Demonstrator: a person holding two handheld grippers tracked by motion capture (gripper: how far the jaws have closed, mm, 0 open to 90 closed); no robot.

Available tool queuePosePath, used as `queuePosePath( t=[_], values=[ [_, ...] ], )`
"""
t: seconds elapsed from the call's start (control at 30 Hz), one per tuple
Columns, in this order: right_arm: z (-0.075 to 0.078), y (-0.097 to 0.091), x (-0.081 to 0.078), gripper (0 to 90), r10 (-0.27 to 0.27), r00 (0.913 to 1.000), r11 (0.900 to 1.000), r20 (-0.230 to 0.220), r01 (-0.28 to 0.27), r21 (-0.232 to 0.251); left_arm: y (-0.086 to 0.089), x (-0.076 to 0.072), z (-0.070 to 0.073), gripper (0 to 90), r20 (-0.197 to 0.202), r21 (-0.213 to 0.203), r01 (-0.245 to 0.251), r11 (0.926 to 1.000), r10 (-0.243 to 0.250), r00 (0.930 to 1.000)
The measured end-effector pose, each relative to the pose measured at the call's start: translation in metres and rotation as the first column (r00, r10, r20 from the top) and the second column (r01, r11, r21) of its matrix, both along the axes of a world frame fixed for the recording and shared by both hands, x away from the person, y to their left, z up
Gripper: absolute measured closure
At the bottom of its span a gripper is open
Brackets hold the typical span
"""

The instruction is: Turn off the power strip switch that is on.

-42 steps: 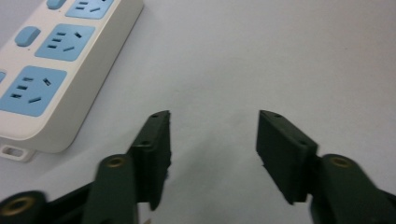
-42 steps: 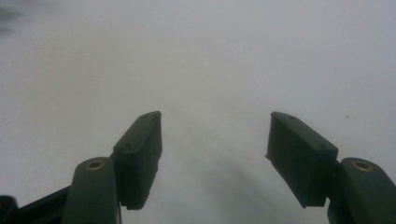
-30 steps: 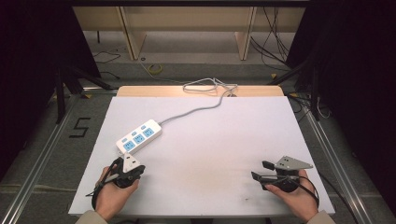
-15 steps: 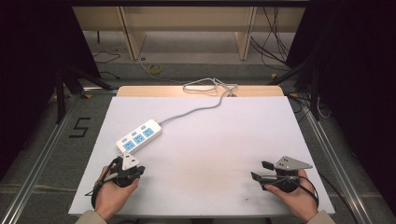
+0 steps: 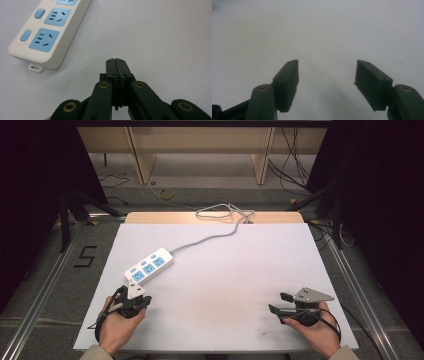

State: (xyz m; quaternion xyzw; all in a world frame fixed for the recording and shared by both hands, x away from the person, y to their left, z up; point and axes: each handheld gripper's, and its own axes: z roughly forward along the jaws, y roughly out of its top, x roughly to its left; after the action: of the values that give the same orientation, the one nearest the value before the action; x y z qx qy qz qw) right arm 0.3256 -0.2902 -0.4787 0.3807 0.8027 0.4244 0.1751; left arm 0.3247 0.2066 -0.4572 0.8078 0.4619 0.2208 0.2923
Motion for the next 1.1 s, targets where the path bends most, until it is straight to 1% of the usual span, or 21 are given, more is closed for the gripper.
queuePosePath(
  t=[0.2,0.5,0.6,0.7,0.83,1.1],
  values=[
    [0.000,0.000,0.000,36.4,0.000,1.0000,1.0000,0.002,0.000,-0.001,0.003,0.001,0.001,89.6,-0.003,-0.002,-0.017,0.9998,0.017,0.9998],
    [0.000,0.000,0.000,36.3,0.000,1.0000,1.0000,0.003,0.000,-0.003,0.006,0.003,0.003,89.7,-0.002,0.001,-0.031,0.9995,0.031,0.9995],
    [0.000,0.000,0.000,36.3,-0.001,1.0000,1.0000,0.003,0.001,-0.003,0.006,0.003,0.003,89.7,-0.004,-0.004,-0.039,0.9992,0.039,0.9992],
    [0.000,0.000,0.000,36.3,-0.001,1.0000,1.0000,0.004,0.001,-0.004,0.007,0.004,0.004,89.7,-0.005,0.002,-0.039,0.9992,0.039,0.9992],
    [0.000,0.000,0.000,36.3,-0.001,1.0000,1.0000,0.004,0.001,-0.006,0.008,0.006,0.006,89.7,-0.002,-0.002,-0.052,0.9987,0.052,0.9987],
    [0.000,0.000,0.000,36.2,-0.002,1.0000,1.0000,0.005,0.002,-0.007,0.012,0.009,0.009,89.7,-0.010,-0.002,-0.065,0.9979,0.065,0.9979]
  ],
)
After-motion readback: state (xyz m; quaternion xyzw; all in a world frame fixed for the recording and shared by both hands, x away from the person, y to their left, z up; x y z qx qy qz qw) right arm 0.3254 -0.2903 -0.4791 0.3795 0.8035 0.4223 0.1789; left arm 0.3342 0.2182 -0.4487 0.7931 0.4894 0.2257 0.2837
